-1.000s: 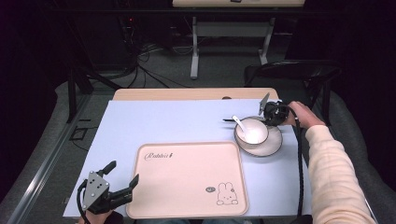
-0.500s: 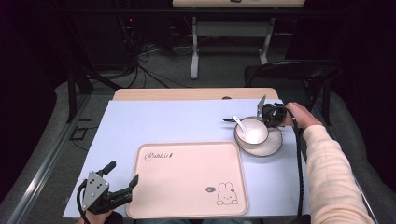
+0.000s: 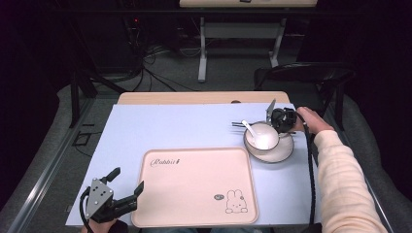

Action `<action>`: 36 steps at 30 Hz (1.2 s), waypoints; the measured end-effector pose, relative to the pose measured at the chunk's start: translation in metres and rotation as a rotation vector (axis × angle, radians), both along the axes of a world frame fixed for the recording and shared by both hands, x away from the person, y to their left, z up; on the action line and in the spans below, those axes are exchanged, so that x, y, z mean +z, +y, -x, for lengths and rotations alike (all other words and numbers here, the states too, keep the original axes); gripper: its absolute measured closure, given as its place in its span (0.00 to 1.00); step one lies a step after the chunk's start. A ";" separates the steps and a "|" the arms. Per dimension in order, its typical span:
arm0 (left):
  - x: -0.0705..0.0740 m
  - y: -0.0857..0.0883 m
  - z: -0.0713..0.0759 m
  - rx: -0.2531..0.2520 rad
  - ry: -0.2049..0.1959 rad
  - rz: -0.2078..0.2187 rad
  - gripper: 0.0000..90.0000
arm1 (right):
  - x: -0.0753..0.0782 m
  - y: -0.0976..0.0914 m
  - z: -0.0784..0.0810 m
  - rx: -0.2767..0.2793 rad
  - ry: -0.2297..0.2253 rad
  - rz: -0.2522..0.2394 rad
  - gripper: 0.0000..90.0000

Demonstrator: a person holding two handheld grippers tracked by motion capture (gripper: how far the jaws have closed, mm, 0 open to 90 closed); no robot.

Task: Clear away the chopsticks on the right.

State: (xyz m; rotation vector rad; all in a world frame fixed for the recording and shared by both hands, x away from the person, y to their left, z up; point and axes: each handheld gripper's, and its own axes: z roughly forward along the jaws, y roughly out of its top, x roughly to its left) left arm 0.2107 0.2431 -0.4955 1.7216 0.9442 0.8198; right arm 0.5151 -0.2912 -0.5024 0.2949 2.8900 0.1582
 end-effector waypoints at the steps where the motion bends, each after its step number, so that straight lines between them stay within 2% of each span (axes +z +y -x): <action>1: 0.000 0.000 0.000 0.000 0.000 0.000 0.17 | 0.000 0.000 0.000 0.005 -0.006 -0.012 0.95; 2: 0.000 0.000 0.000 0.000 0.000 0.001 0.17 | 0.001 -0.001 -0.001 -0.006 -0.005 -0.004 0.95; 3: 0.000 0.000 0.000 -0.001 0.000 0.001 0.17 | 0.004 -0.001 -0.001 -0.007 -0.013 -0.028 0.95; 6: 0.000 0.000 0.000 -0.001 0.000 0.000 0.17 | 0.007 -0.001 0.000 -0.011 -0.024 -0.031 0.95; 7: 0.000 0.000 0.000 -0.001 -0.001 0.000 0.17 | 0.011 -0.002 0.001 -0.031 -0.032 -0.039 0.95; 10: 0.000 0.000 0.000 -0.002 -0.001 -0.001 0.17 | 0.015 -0.003 0.002 -0.043 -0.035 -0.034 0.95; 15: 0.000 -0.001 0.000 -0.004 -0.001 -0.001 0.17 | 0.025 -0.007 0.007 -0.082 -0.061 -0.053 0.95; 17: 0.000 -0.001 0.000 -0.005 -0.002 -0.003 0.17 | 0.029 -0.008 0.007 -0.094 -0.065 -0.037 0.95; 20: 0.000 -0.001 -0.001 -0.006 -0.004 -0.005 0.17 | 0.044 -0.012 0.008 -0.141 -0.076 -0.087 0.95; 23: 0.000 -0.001 0.000 -0.004 -0.003 -0.001 0.17 | 0.051 -0.012 0.009 -0.152 -0.095 -0.084 0.95; 25: 0.000 -0.001 0.000 -0.004 -0.003 0.001 0.17 | 0.056 -0.010 0.012 -0.164 -0.094 -0.058 0.95; 28: 0.000 -0.001 0.000 -0.004 -0.004 0.002 0.17 | 0.064 -0.008 0.016 -0.180 -0.110 -0.062 0.95; 30: 0.000 -0.001 0.000 -0.003 -0.005 0.004 0.17 | 0.072 -0.003 0.021 -0.202 -0.118 -0.041 0.95; 34: 0.000 -0.001 0.001 -0.001 -0.008 0.005 0.17 | 0.079 0.001 0.026 -0.231 -0.129 -0.041 0.95; 36: 0.000 -0.001 0.001 -0.002 -0.007 0.004 0.17 | 0.084 0.003 0.030 -0.247 -0.143 -0.057 0.95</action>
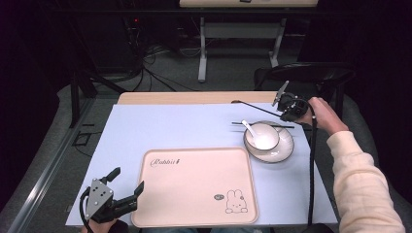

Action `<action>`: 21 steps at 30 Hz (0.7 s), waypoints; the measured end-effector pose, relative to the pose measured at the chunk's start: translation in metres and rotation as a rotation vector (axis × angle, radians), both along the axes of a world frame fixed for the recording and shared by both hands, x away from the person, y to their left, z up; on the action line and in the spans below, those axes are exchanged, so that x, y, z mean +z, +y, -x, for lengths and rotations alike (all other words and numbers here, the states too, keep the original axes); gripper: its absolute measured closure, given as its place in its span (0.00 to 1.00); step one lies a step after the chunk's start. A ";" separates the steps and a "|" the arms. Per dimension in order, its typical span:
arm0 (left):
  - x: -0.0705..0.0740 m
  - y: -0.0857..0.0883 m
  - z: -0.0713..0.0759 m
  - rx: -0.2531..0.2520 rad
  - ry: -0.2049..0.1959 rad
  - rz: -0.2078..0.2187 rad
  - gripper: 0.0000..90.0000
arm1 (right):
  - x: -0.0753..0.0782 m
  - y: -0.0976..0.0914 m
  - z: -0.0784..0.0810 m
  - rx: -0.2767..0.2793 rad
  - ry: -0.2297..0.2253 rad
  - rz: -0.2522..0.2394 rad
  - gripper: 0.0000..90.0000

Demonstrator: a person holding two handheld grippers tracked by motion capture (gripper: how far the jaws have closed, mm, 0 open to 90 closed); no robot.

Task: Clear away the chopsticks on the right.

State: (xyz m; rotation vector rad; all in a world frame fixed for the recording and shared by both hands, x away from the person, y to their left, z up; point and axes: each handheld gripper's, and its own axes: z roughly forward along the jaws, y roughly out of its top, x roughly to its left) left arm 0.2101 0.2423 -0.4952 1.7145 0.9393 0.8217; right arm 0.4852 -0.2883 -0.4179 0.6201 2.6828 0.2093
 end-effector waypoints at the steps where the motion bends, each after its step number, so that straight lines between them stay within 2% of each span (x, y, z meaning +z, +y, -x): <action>1: 0.000 0.000 0.000 0.000 0.000 -0.001 0.17 | 0.002 0.001 0.003 -0.022 0.006 -0.016 0.95; 3: 0.000 0.000 0.000 0.000 0.001 -0.002 0.17 | 0.006 0.003 0.006 -0.026 -0.007 -0.019 0.95; 5: 0.000 0.000 0.000 -0.001 0.001 -0.003 0.17 | 0.013 0.008 0.013 -0.062 -0.013 -0.038 0.95; 11: 0.000 0.000 0.000 0.000 0.000 -0.001 0.17 | 0.025 0.020 0.025 -0.094 -0.005 -0.067 0.95; 12: 0.000 0.000 0.000 0.000 0.000 -0.001 0.17 | 0.028 0.025 0.030 -0.120 -0.008 -0.079 0.95; 16: 0.000 0.000 0.001 -0.001 -0.002 -0.002 0.17 | 0.036 0.036 0.042 -0.165 -0.005 -0.112 0.95; 20: 0.000 0.000 0.001 -0.001 -0.003 -0.002 0.17 | 0.039 0.043 0.051 -0.191 -0.010 -0.130 0.95; 21: 0.000 0.000 0.001 -0.002 -0.001 -0.003 0.17 | 0.041 0.048 0.057 -0.216 -0.008 -0.151 0.95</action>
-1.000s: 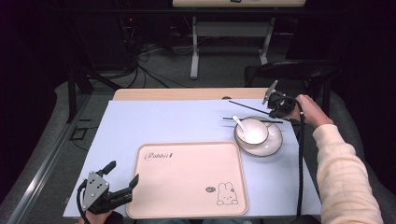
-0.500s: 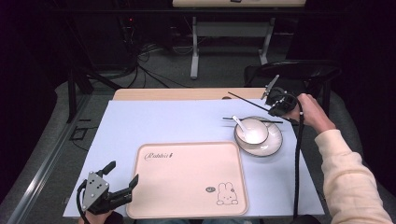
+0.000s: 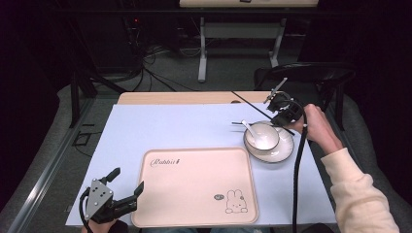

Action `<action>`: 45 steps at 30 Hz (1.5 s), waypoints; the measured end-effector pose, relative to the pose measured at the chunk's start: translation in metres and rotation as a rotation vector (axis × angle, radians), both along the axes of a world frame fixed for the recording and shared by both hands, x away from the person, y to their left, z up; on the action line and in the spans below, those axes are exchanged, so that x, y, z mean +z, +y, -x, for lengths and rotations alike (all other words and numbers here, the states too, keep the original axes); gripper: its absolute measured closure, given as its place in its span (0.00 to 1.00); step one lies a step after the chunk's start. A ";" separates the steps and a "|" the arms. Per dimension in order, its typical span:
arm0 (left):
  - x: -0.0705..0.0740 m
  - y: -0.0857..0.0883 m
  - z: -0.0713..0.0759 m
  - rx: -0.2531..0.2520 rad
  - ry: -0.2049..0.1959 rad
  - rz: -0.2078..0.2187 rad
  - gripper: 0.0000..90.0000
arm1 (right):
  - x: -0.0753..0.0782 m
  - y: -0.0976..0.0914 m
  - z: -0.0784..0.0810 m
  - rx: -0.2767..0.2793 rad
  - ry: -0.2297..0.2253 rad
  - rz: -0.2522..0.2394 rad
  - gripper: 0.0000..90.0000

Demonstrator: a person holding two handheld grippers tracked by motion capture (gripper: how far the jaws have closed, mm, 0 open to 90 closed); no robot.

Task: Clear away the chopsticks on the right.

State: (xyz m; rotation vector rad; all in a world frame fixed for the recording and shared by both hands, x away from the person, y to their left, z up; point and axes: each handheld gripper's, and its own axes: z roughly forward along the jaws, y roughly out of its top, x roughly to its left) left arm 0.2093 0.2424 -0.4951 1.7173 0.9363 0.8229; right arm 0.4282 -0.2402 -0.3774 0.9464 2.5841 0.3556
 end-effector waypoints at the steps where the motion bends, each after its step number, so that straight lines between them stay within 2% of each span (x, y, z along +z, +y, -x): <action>1: 0.000 0.000 0.000 0.000 0.000 0.000 0.17 | 0.001 0.002 0.003 -0.013 0.004 -0.022 0.95; 3: 0.000 0.000 0.000 0.001 -0.001 0.001 0.17 | 0.001 0.004 0.006 -0.028 0.004 -0.034 0.95; 7: 0.000 0.000 0.000 0.001 -0.001 0.000 0.17 | -0.001 0.016 0.019 -0.050 0.026 -0.097 0.95; 10: 0.000 0.000 0.000 0.002 -0.002 0.002 0.17 | -0.004 0.021 0.025 -0.066 0.033 -0.106 0.95; 15: 0.000 0.000 0.000 0.001 -0.002 -0.001 0.17 | -0.020 0.034 0.044 -0.066 0.089 -0.148 0.95; 18: 0.000 0.000 0.000 0.001 -0.002 0.000 0.17 | -0.026 0.039 0.050 -0.068 0.094 -0.152 0.95; 20: 0.000 0.000 0.000 0.000 -0.003 -0.002 0.17 | -0.035 0.044 0.057 -0.053 0.117 -0.190 0.95; 27: 0.000 -0.001 0.000 0.001 -0.002 -0.003 0.17 | -0.055 0.060 0.068 -0.043 0.169 -0.189 0.95; 32: 0.000 -0.001 0.000 0.001 -0.001 -0.004 0.17 | -0.070 0.068 0.075 -0.055 0.202 -0.244 0.95; 33: 0.000 0.000 0.000 0.001 -0.001 -0.002 0.17 | -0.078 0.072 0.077 -0.075 0.214 -0.271 0.95; 34: 0.000 0.000 0.000 0.001 -0.001 -0.002 0.17 | -0.078 0.072 0.077 -0.075 0.214 -0.271 0.95; 35: 0.000 0.000 0.000 0.000 -0.001 -0.002 0.17 | -0.086 0.077 0.079 -0.079 0.231 -0.254 0.95; 36: 0.000 -0.001 0.000 0.001 -0.001 -0.003 0.17 | -0.086 0.077 0.079 -0.079 0.231 -0.254 0.95; 40: 0.000 -0.001 -0.001 0.001 -0.002 -0.003 0.17 | -0.105 0.086 0.084 -0.093 0.271 -0.259 0.95; 41: 0.000 -0.001 -0.001 0.001 -0.002 -0.003 0.17 | -0.105 0.086 0.084 -0.093 0.271 -0.259 0.95; 42: 0.000 -0.001 0.000 0.001 -0.002 -0.004 0.17 | -0.113 0.090 0.085 -0.088 0.282 -0.227 0.95; 43: 0.000 -0.001 0.000 0.001 -0.002 -0.004 0.17 | -0.113 0.090 0.085 -0.088 0.282 -0.227 0.95; 44: 0.000 -0.001 0.000 0.001 -0.006 -0.002 0.17 | -0.120 0.092 0.089 -0.093 0.302 -0.208 0.95; 45: 0.000 0.000 0.000 0.002 -0.004 -0.002 0.17 | -0.122 0.092 0.090 -0.082 0.293 -0.201 0.95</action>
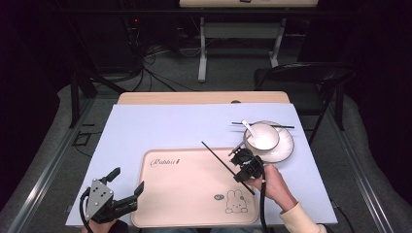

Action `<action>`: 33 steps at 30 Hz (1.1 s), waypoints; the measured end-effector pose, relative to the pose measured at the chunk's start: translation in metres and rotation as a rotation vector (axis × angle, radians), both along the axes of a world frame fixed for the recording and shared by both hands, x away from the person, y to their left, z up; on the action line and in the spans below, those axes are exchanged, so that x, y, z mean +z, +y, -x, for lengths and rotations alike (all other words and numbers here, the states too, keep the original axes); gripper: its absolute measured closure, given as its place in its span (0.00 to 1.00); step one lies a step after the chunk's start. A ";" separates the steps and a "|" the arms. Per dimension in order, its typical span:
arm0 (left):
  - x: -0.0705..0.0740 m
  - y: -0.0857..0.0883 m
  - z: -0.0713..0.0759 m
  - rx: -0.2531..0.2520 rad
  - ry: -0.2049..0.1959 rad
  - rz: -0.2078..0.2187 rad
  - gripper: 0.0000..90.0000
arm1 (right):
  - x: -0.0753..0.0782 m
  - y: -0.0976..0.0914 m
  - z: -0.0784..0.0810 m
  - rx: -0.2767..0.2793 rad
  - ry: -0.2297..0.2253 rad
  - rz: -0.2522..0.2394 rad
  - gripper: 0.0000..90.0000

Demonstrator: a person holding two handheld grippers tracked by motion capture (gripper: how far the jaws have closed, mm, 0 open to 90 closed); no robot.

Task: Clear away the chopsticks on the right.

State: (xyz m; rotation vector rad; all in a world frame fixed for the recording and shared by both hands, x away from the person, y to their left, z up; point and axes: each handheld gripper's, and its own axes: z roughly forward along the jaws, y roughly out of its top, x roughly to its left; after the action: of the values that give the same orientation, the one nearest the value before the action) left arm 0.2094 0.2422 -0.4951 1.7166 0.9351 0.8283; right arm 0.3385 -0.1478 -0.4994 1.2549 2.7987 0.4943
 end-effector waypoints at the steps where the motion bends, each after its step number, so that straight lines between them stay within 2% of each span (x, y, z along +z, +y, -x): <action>1: 0.000 0.000 0.000 0.001 -0.001 0.002 0.17 | -0.003 0.000 0.001 -0.006 0.005 0.002 0.95; 8: 0.000 -0.001 0.000 0.001 -0.004 0.000 0.17 | -0.014 0.008 0.001 -0.006 0.013 0.055 0.94; 10: 0.000 -0.001 0.000 0.002 -0.002 -0.002 0.17 | -0.016 0.009 0.001 -0.001 0.006 0.055 0.94; 15: 0.000 0.000 0.000 -0.002 0.000 -0.002 0.17 | -0.020 0.015 0.002 0.005 -0.012 0.105 0.94; 19: 0.000 -0.001 0.000 0.003 -0.007 -0.003 0.17 | -0.023 0.017 0.003 0.012 -0.017 0.117 0.93; 22: 0.000 -0.001 0.000 0.001 -0.005 -0.006 0.17 | -0.024 0.016 0.001 0.024 -0.019 0.127 0.85; 23: 0.000 -0.001 0.000 0.003 -0.005 -0.007 0.17 | -0.024 0.016 0.001 0.019 -0.022 0.118 0.79; 24: 0.000 -0.001 0.000 0.003 -0.005 -0.007 0.17 | -0.024 0.016 0.001 0.019 -0.022 0.118 0.79; 25: 0.000 -0.001 0.000 -0.005 0.000 -0.010 0.17 | -0.023 0.015 0.001 0.013 -0.020 0.113 0.72; 26: 0.000 -0.001 0.001 -0.001 -0.001 -0.007 0.17 | -0.019 0.012 0.001 0.028 -0.018 0.102 0.58; 27: 0.000 0.000 0.001 -0.004 -0.001 -0.006 0.17 | -0.019 0.012 0.001 0.028 -0.018 0.102 0.58; 28: 0.000 0.000 0.001 -0.002 -0.006 -0.005 0.17 | -0.017 0.010 0.001 0.024 -0.022 0.093 0.53; 29: 0.000 -0.001 0.001 -0.003 -0.005 -0.005 0.17 | -0.014 0.008 0.001 0.033 -0.040 0.085 0.44; 30: 0.000 -0.001 0.001 -0.005 -0.006 -0.008 0.17 | -0.007 0.003 0.002 0.048 -0.056 0.072 0.30; 31: 0.000 -0.001 0.001 -0.005 -0.006 -0.008 0.17 | -0.005 0.001 0.002 0.064 -0.060 0.060 0.24; 32: 0.000 0.000 0.001 -0.004 -0.006 -0.009 0.17 | -0.005 0.001 0.002 0.064 -0.060 0.060 0.24; 33: 0.000 0.000 0.001 -0.004 -0.006 -0.010 0.17 | 0.002 -0.006 0.003 0.084 -0.073 0.038 0.16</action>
State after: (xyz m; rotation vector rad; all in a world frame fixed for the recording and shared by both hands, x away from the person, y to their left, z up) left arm 0.2082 0.2422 -0.4952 1.7231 0.9245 0.8366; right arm 0.3352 -0.1535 -0.4973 1.0939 2.7951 0.4780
